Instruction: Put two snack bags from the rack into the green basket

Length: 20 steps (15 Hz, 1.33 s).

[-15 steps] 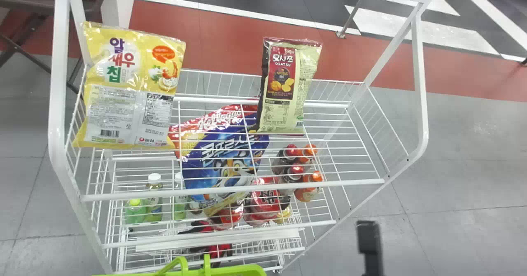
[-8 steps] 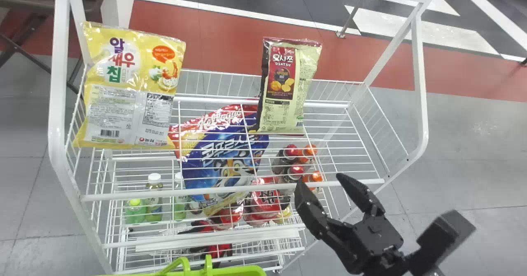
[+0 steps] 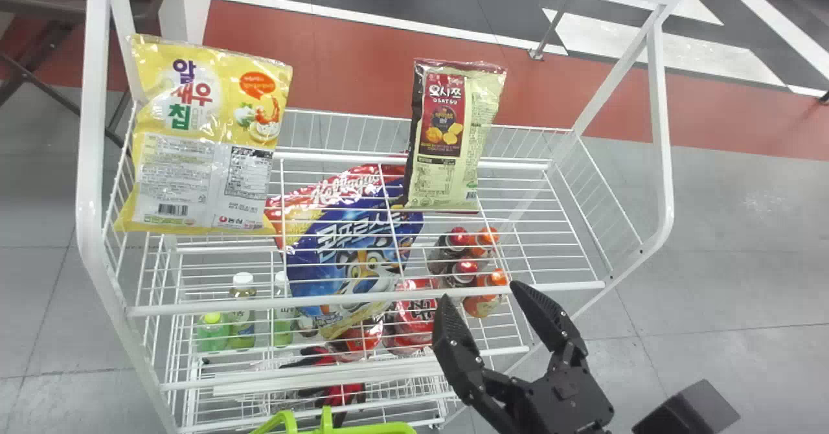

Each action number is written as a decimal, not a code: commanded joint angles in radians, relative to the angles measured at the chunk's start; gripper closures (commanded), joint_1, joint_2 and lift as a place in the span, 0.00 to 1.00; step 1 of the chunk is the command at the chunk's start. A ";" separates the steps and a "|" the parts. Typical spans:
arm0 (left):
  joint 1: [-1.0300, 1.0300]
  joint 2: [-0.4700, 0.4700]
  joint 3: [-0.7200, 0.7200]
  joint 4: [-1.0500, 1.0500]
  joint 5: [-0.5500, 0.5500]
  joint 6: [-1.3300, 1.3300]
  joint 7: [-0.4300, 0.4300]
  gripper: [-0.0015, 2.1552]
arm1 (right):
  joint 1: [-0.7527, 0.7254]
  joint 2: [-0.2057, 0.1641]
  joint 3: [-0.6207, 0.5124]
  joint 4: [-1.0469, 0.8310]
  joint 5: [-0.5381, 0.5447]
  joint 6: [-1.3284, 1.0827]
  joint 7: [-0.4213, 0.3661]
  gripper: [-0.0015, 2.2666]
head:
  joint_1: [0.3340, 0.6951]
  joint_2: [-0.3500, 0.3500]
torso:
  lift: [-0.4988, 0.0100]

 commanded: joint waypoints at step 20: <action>0.032 0.002 0.007 -0.010 0.000 -0.025 -0.008 0.99 | 0.008 0.000 0.045 -0.009 0.032 -0.052 -0.022 0.04 | 1.00 0.00 | 0.97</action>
